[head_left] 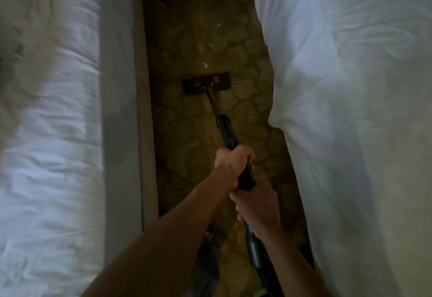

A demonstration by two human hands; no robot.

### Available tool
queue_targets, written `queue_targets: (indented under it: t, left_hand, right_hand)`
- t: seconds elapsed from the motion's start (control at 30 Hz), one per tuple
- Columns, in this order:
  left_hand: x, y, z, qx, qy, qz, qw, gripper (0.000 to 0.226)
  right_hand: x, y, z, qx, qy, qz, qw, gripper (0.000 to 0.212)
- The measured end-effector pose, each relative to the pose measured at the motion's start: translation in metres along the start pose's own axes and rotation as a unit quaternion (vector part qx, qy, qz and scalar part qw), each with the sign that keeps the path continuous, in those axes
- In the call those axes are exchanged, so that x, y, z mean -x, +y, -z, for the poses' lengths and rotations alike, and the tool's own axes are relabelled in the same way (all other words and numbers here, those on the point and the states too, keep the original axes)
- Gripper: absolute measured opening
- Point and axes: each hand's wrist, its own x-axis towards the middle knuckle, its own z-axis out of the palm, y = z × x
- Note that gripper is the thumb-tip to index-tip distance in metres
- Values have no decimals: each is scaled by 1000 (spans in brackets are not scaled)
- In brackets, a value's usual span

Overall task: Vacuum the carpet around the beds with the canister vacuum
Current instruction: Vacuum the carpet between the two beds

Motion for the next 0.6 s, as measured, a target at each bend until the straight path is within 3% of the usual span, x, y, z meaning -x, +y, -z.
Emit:
queue_targets:
  t: [0.17,0.3,0.6]
  left_hand:
    - [-13,26,4,0,-7,-5,1000,15]
    - [-25,53,4,15,-16,-7,1000,30]
    - [-27,64,-10,19,-29,-7,999,23]
  right_hand:
    - [-11,-29,-3,-1,9,-7,1000,11]
    - [-26,-51,-4,-15,26,0,1000,11]
    - [-39,-54,5,-4,49,15,999,11]
